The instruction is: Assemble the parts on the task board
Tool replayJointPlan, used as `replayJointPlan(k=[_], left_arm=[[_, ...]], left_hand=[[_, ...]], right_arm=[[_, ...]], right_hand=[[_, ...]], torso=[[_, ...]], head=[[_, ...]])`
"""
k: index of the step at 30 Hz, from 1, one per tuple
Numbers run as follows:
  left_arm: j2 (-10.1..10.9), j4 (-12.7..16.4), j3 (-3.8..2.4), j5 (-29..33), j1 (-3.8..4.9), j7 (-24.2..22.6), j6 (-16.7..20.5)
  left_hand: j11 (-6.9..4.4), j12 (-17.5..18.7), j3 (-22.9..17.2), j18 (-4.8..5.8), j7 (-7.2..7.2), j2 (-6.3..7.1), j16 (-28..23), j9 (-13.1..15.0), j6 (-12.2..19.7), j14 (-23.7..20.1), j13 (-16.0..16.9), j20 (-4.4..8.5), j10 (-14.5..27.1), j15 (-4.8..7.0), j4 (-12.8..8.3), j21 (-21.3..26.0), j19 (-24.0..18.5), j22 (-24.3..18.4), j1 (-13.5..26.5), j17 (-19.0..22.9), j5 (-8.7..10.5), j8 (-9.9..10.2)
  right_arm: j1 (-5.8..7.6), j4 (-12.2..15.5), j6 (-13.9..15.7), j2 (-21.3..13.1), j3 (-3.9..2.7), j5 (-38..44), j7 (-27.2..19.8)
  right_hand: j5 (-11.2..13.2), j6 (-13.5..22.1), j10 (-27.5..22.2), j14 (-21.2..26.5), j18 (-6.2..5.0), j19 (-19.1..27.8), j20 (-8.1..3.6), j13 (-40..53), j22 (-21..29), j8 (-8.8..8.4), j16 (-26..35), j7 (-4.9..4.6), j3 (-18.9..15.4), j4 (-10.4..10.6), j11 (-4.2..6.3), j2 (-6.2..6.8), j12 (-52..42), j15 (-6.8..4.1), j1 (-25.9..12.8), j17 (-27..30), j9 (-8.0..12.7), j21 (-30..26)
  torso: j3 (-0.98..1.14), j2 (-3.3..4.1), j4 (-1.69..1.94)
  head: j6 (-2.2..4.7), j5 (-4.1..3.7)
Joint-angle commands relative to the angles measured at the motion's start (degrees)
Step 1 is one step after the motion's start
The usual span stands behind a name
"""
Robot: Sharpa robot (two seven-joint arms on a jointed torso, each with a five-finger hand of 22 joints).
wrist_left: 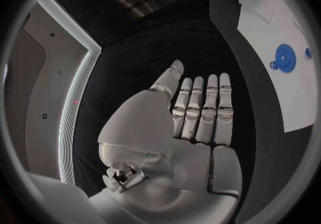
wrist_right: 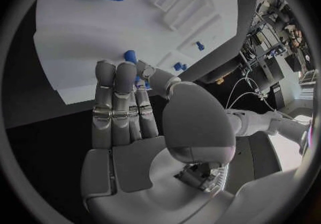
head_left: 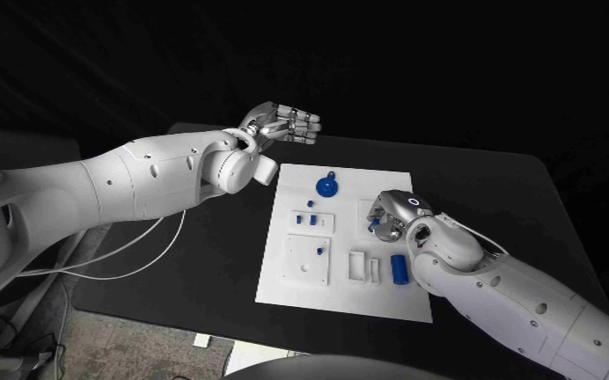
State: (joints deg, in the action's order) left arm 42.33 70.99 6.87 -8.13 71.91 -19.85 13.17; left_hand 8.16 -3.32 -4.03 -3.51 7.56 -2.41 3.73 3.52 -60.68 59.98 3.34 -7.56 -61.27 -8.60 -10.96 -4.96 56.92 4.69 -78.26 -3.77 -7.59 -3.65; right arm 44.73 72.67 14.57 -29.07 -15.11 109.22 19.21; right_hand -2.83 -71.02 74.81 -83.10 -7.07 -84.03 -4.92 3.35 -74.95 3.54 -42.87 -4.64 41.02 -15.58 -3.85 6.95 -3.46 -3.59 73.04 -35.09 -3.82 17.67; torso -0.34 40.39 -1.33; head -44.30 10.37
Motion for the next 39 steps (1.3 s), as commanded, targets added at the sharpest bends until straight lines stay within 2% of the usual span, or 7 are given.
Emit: replayJointPlan(k=[1, 6, 16, 21, 25, 34, 39], left_arm=[[-0.13, -0.02, -0.03, 0.01, 0.06, -0.40, -0.11], [-0.24, -0.20, -0.03, 0.01, 0.06, -0.43, -0.15], [-0.29, -0.47, -0.03, 0.01, 0.07, -0.48, -0.01], [-0.28, -0.42, -0.03, 0.01, 0.07, -0.49, 0.08], [-0.35, -0.40, -0.03, 0.01, 0.07, -0.49, 0.08], [-0.68, -0.49, 0.04, 0.01, 0.06, -0.45, 0.13], [-0.87, -0.46, 0.10, 0.01, 0.06, -0.47, 0.14]], left_hand=[[0.14, -0.15, 0.22, -1.03, 0.23, 0.14, -0.26, 0.00, 0.17, -0.47, -0.05, -0.41, 0.45, -0.04, 0.14, -0.24, 0.13, -0.06, -0.05, 0.07, 0.04, 0.00], [0.14, -0.15, 0.24, -1.06, 0.26, 0.06, -0.26, 0.00, 0.16, -0.38, -0.04, -0.41, 0.43, -0.04, 0.27, -0.24, 0.16, -0.07, -0.17, 0.07, 0.00, 0.00], [0.11, -0.15, 0.22, -1.07, 0.22, 0.04, -0.26, 0.00, 0.10, -0.34, -0.04, -0.39, 0.40, -0.01, 0.28, -0.26, 0.19, -0.07, -0.25, 0.07, 0.02, -0.01], [0.11, -0.15, 0.22, -1.07, 0.22, 0.04, -0.26, 0.00, 0.10, -0.34, -0.04, -0.39, 0.40, -0.01, 0.28, -0.26, 0.19, -0.07, -0.25, 0.07, 0.02, -0.01], [0.11, -0.15, 0.22, -1.07, 0.22, 0.04, -0.26, 0.00, 0.10, -0.34, -0.04, -0.39, 0.40, -0.01, 0.28, -0.26, 0.19, -0.07, -0.25, 0.07, 0.02, -0.01], [0.11, -0.15, 0.21, -1.07, 0.21, 0.03, -0.26, 0.00, 0.09, -0.33, -0.04, -0.39, 0.39, 0.00, 0.29, -0.26, 0.19, -0.07, -0.28, 0.07, 0.02, -0.01], [0.08, -0.16, 0.17, -1.06, 0.18, 0.03, -0.26, 0.00, 0.06, -0.30, -0.04, -0.36, 0.35, 0.05, 0.31, -0.26, 0.19, -0.08, -0.38, 0.07, 0.04, 0.00]], right_arm=[[-0.06, 0.45, 3.42, -0.11, 0.02, 1.82, 0.36], [-0.04, 2.06, 4.21, -0.81, -0.07, 2.22, 0.62], [0.59, 8.06, 3.65, -3.24, -1.13, 2.11, 1.05], [0.69, 10.91, 3.56, -3.53, -1.22, 1.22, -0.42], [0.70, 12.63, 3.84, -3.00, -0.08, 1.04, -1.51], [0.39, 14.39, 3.50, -0.38, 4.80, 2.18, -2.81], [-0.04, 14.32, 2.95, 1.42, 6.43, 2.48, -3.28]], right_hand=[[0.06, -0.63, 4.56, -0.14, -0.31, -1.81, -0.50, 0.22, -1.31, 0.11, -0.29, -0.03, -0.05, 0.16, 2.50, -0.39, -0.14, -0.52, 0.85, -0.12, -0.08, 1.38], [0.06, -0.98, 4.84, -0.21, 0.07, -1.84, -0.62, 0.22, -1.79, 0.12, -0.35, 0.04, -0.75, 0.22, 2.57, -0.51, -0.15, -0.58, 1.22, -0.05, -0.07, 2.71], [0.07, -1.17, 4.94, -0.22, 0.28, -1.83, -0.69, 0.22, -2.01, 0.12, -0.48, 0.08, -1.37, 0.24, 2.61, -0.53, -0.15, -0.62, 1.41, 0.08, -0.06, 4.05], [0.06, -1.23, 5.01, -0.22, 0.28, -1.81, -0.71, 0.21, -2.04, 0.11, -0.51, 0.10, -1.47, 0.30, 2.65, -0.54, -0.14, -0.65, 1.30, 0.11, -0.06, 4.33], [0.06, -1.34, 5.12, -0.21, 0.26, -1.74, -0.76, 0.21, -2.10, 0.11, -0.57, 0.13, -1.15, 0.22, 2.68, -0.37, -0.14, -0.68, 1.22, 0.19, -0.05, 4.66], [0.06, -1.35, 5.14, -0.23, 0.19, -1.71, -0.76, 0.21, -2.12, 0.11, -0.64, 0.15, -0.73, 0.14, 2.67, -0.33, -0.13, -0.70, 1.13, 0.31, -0.05, 4.93], [0.06, -1.35, 5.15, -0.21, 0.15, -1.66, -0.76, 0.21, -2.07, 0.10, -0.66, 0.14, -0.52, 0.14, 2.67, -0.32, -0.12, -0.70, 1.02, 0.39, -0.05, 4.89]], torso=[[-0.04, -0.02, 0.00], [-0.05, -0.03, 0.01], [-0.07, -0.06, -0.08], [-0.07, -0.05, -0.04], [-0.05, -0.04, 0.01], [-0.02, -0.01, 0.03], [-0.04, 0.04, 0.15]], head=[[-0.12, -0.01], [-0.21, 0.11], [-0.30, 0.65], [-0.28, 1.00], [-0.36, 1.41], [-0.56, 1.74], [-0.59, 1.89]])
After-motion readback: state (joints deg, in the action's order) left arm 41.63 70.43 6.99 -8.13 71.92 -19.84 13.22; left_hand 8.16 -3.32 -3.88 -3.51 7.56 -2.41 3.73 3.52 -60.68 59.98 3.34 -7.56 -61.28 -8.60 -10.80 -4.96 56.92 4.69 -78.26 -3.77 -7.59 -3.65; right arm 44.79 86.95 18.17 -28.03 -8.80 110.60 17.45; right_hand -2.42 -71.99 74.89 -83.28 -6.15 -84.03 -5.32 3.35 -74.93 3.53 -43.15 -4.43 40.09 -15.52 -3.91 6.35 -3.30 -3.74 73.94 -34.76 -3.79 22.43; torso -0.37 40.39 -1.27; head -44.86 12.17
